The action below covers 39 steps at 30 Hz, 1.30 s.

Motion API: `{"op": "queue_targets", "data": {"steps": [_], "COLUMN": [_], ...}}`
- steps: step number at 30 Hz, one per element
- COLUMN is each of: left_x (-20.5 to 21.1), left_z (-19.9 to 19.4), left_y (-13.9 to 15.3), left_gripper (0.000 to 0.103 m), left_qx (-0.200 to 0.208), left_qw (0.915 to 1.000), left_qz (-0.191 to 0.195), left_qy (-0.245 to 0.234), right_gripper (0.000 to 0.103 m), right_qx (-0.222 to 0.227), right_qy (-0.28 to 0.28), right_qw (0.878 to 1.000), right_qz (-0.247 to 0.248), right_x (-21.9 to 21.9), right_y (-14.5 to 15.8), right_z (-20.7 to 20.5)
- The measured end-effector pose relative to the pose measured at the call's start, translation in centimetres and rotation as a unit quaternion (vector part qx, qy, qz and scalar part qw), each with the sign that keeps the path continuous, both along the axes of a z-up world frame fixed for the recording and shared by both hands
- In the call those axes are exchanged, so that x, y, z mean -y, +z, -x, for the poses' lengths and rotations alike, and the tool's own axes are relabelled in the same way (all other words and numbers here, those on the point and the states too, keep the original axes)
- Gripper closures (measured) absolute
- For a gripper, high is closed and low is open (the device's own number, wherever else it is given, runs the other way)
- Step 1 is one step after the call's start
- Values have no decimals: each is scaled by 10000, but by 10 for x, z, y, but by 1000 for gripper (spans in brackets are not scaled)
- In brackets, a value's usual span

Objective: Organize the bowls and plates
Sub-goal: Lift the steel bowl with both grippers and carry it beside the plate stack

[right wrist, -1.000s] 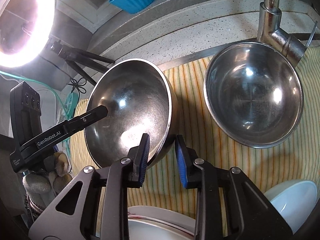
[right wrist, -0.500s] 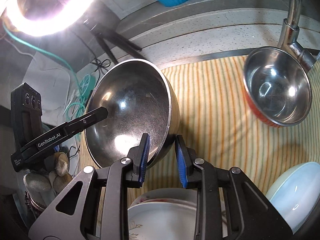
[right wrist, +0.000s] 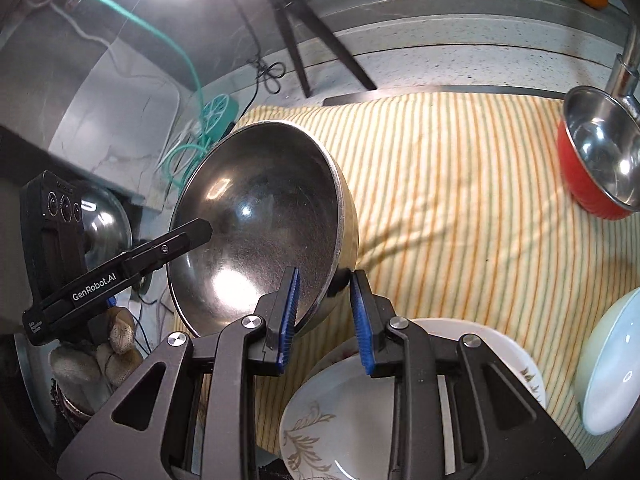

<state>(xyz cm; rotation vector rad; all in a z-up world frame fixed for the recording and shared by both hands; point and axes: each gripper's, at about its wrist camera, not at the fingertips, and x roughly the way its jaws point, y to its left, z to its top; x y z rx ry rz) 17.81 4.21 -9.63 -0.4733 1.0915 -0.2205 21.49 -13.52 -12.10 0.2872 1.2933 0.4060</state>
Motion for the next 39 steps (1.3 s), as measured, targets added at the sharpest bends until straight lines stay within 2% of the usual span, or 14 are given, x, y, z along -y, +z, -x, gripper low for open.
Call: {"op": "queue_targets", "data": {"steps": [10,20,39], "left_x": [-23,-34,-42], "left_z": [49,86,124], "left_y": [-3,-11,-28], "left_gripper": [77,77,77], "left_qx": [-58,-175,-424], "left_qw": [9991,9983,9965], "left_qz": [92,60,70], "left_qy": [415,554,720], "right_gripper": [76,76,75], "right_qx": [9,-164,-254], "right_qy": [463,748,1111], "right_qw": [9989,9970,9933], "right_qz": [52,91,178], "right_x": [-34,-49,-68], "right_y": [1,-11,-23], "right_z": [30,57,89]}}
